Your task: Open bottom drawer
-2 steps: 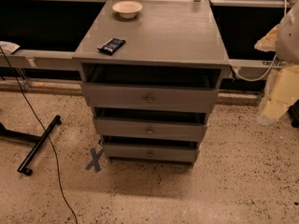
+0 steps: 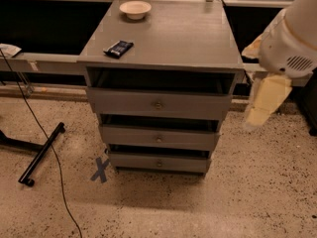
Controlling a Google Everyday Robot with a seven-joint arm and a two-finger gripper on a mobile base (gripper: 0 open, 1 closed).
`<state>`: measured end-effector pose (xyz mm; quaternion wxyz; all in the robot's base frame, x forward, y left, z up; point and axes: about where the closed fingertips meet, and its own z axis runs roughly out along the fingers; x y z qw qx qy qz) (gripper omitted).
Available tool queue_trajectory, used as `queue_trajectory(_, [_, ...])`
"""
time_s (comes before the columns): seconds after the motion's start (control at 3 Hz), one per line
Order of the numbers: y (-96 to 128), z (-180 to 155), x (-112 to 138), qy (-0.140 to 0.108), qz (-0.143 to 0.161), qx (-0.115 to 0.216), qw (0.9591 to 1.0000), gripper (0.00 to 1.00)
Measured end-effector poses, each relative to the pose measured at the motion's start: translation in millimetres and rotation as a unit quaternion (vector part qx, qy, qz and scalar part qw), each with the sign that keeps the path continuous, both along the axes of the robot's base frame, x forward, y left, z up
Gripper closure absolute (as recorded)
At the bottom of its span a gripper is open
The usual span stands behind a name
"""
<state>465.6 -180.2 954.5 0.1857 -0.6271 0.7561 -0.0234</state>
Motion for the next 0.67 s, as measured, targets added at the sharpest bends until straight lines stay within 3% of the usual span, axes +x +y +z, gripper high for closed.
queue_trajectory(0.33, [27.8, -75.1, 8.3, 0.019, 0.013, 0.055, 0.9982, 0.0])
queue_trajectory(0.67, [63.0, -189.9, 23.1, 0.049, 0.019, 0.097, 0.994, 0.0])
